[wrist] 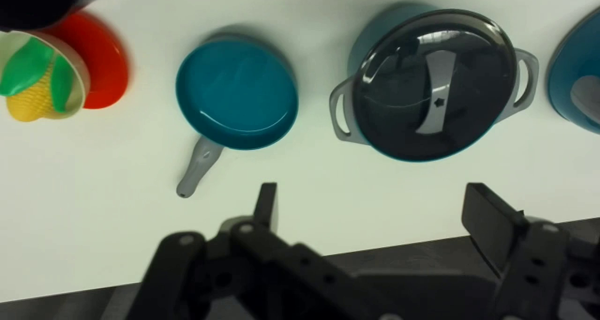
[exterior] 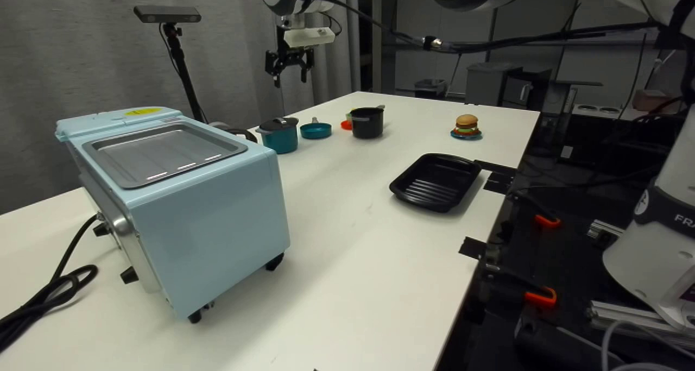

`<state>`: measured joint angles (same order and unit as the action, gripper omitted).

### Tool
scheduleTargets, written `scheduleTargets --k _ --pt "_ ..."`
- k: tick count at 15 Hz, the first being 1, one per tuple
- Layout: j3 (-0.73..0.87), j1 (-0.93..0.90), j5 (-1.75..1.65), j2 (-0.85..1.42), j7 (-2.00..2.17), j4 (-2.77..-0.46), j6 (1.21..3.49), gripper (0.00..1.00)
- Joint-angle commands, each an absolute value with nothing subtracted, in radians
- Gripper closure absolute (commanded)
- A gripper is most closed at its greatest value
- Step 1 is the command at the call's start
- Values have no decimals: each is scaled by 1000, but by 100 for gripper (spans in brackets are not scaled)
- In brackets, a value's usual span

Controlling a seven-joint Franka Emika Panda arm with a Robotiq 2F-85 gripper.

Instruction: Place the lid on top of the blue pot

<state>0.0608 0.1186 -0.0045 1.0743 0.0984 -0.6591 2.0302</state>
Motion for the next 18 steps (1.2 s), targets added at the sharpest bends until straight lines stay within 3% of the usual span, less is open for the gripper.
scheduleTargets --k 1,18 --pt "45 156 16 1028 64 -636 1954 0" --pt "38 199 2 962 15 -652 1891 0"
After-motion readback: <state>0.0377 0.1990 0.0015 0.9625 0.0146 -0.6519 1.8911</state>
